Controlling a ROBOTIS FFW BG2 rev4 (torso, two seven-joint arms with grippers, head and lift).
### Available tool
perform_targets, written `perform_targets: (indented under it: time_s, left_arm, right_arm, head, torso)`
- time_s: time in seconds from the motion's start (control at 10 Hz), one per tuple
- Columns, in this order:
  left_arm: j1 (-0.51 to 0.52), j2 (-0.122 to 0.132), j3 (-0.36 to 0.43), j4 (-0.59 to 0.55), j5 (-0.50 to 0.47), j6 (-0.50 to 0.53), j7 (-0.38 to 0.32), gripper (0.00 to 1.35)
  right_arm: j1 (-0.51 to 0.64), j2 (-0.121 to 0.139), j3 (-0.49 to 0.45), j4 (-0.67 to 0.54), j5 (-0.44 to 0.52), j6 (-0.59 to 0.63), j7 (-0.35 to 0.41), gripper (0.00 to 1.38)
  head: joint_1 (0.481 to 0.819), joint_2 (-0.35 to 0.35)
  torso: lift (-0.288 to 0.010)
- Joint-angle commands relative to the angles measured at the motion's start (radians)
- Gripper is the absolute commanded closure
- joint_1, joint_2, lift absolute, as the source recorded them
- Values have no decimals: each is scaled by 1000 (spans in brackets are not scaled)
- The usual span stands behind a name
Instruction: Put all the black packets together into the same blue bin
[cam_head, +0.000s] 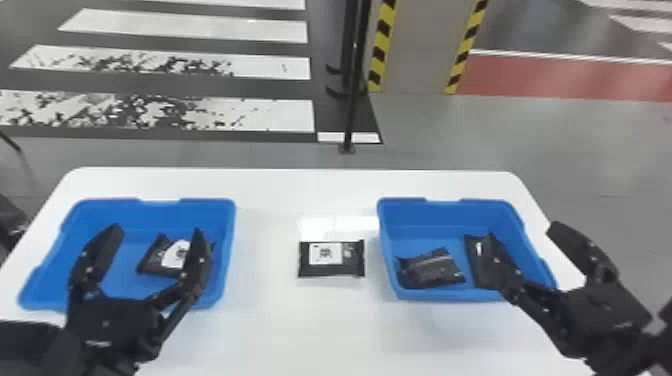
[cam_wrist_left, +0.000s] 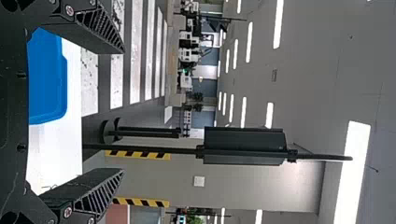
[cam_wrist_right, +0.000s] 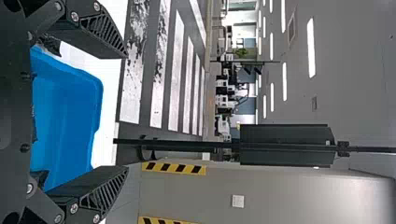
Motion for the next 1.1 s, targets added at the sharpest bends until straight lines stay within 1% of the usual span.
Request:
perform_targets:
  time_s: [0.0,0.2,0.3,0.4,0.5,0.7,0.8,1.0]
  left_arm:
    - [0,0,0,0,0,2,0,131]
    - [0,0,0,0,0,2,0,131]
    - [2,0,0,0,0,5,0,131]
    - [0,0,0,0,0,5,0,131]
    - [0,0,-2,0,0,7,0,131]
    - [-2,0,-2,0,0,12,0,131]
    - [-2,2,-4,0,0,20,0,131]
    - [-5,2,-6,0,2,22,-2,131]
  right_arm:
    - [0,1,0,0,0,0,-1,176]
    - [-29,-5,2,17,4,0,-1,176]
    - [-71,-22,30,42,0,0,-1,176]
    - [-118,-45,78,66,-8,2,0,171]
    - [-162,-62,122,88,-12,25,0,171]
    - [-233,-84,185,86,-2,120,0,174]
    - [-272,-94,207,91,-6,189,3,170]
    - [-385,-102,237,150,4,314,46,168]
  head:
    - [695,-112]
    - [695,-113]
    - [695,-114]
    - [695,-106]
    - [695,-95]
    - [695,-40]
    - [695,-17]
    - [695,12]
  torso:
    - [-110]
    - [-110]
    - [-110]
    - [-110]
    - [-110]
    - [-110]
    - [-110]
    - [-110]
